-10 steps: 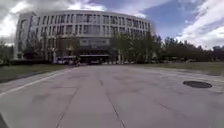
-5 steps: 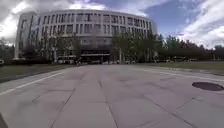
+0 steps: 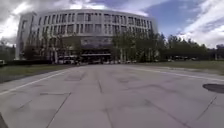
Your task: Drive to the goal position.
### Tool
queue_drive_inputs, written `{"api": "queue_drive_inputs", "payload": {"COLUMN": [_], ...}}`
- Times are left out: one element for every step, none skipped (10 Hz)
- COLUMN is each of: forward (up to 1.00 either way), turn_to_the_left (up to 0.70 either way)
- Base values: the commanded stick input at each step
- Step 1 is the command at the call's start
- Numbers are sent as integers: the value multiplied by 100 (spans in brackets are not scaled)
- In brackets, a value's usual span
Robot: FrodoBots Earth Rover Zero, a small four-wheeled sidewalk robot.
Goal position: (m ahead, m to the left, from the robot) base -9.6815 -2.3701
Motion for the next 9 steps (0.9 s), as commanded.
{"api": "queue_drive_inputs", "payload": {"forward": [70, 70, 70, 70, 70, 70, 70, 70, 70], "turn_to_the_left": [1, 1, 1, 1, 1, 1, 1, 1, 1]}}
